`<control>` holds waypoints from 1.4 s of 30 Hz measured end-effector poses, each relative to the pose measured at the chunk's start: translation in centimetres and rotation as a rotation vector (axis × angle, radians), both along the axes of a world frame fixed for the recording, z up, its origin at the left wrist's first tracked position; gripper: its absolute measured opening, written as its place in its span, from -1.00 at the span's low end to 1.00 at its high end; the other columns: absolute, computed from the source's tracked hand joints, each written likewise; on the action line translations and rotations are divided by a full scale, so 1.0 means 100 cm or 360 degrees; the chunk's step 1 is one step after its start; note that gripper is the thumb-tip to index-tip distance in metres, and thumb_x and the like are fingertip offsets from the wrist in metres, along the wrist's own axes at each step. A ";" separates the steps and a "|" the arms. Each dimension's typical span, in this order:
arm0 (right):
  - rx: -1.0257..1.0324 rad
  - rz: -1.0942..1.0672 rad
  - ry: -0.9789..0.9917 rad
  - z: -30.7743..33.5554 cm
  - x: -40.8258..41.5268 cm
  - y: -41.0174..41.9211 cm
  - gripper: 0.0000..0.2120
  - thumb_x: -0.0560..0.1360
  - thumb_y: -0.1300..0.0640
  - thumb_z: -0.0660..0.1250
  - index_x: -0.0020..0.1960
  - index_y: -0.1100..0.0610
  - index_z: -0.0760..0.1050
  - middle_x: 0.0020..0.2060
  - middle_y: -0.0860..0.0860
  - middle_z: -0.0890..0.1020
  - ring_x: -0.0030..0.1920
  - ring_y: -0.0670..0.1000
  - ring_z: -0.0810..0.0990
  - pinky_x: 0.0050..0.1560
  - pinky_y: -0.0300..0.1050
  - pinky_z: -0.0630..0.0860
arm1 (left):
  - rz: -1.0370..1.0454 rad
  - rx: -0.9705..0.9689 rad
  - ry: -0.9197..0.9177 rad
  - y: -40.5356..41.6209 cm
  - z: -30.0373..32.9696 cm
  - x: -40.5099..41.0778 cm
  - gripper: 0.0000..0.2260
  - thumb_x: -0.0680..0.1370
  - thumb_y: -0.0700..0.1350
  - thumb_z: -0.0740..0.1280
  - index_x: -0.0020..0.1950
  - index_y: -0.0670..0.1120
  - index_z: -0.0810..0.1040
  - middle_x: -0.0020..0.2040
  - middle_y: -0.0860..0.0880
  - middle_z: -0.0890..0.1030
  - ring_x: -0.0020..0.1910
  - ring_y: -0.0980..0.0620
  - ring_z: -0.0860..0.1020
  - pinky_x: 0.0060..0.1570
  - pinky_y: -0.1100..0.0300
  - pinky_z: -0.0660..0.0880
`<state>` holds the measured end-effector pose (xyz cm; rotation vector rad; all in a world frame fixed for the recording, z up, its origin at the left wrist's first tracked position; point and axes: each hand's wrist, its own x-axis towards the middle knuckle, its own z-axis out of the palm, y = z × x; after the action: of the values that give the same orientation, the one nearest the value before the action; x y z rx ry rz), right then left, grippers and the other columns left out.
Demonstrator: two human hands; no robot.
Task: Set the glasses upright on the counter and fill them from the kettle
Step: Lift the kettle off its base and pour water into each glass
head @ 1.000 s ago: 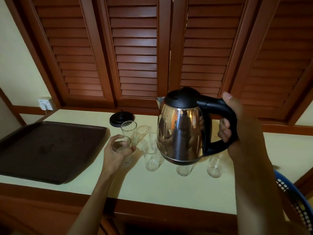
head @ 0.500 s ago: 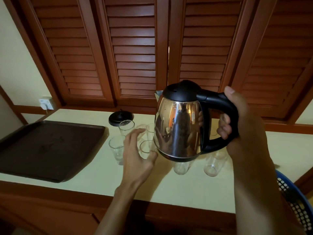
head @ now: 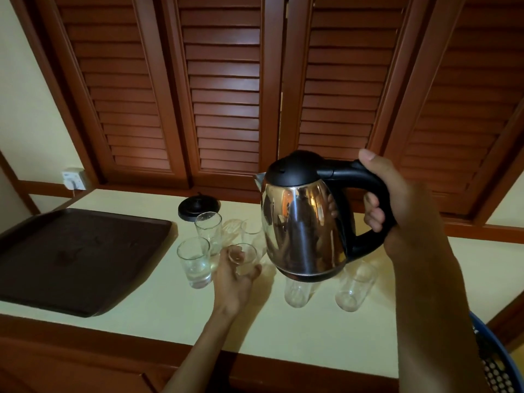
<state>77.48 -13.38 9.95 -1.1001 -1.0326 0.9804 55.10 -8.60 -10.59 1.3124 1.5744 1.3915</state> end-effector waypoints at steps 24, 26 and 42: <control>-0.0148 0.0081 -0.1162 0.066 -0.030 0.033 -0.43 0.27 -0.34 0.55 -0.52 0.13 0.48 -0.61 0.04 0.43 -0.61 -0.02 0.31 -0.51 -0.21 0.29 | -0.0214 0.0006 0.0243 0.016 0.081 -0.012 -0.66 0.14 -0.13 0.48 -0.12 0.02 0.55 -0.22 0.04 0.69 -0.22 -0.01 0.67 -0.21 0.08 0.58; -0.0153 0.0083 -0.1186 0.067 -0.031 0.035 -0.41 0.26 -0.35 0.54 -0.54 0.13 0.48 -0.61 0.04 0.43 -0.60 -0.01 0.31 -0.49 -0.19 0.28 | -0.0235 -0.0003 0.0207 0.017 0.080 -0.013 -0.66 0.14 -0.15 0.47 -0.12 0.00 0.57 -0.21 0.02 0.69 -0.22 -0.07 0.67 -0.23 0.06 0.58; -0.0157 0.0093 -0.1153 0.072 -0.030 0.033 -0.46 0.34 -0.25 0.55 -0.63 0.04 0.52 -0.67 -0.06 0.40 -0.65 -0.09 0.28 -0.55 -0.24 0.24 | -0.0248 -0.0040 0.0103 0.020 0.063 -0.013 -0.71 0.24 -0.29 0.48 -0.15 -0.02 0.55 -0.26 0.03 0.65 -0.36 0.12 0.58 -0.28 0.10 0.55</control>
<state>74.52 -10.08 17.13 -1.5666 -1.6113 0.6833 53.82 -6.63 -4.31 1.4450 1.4918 1.2413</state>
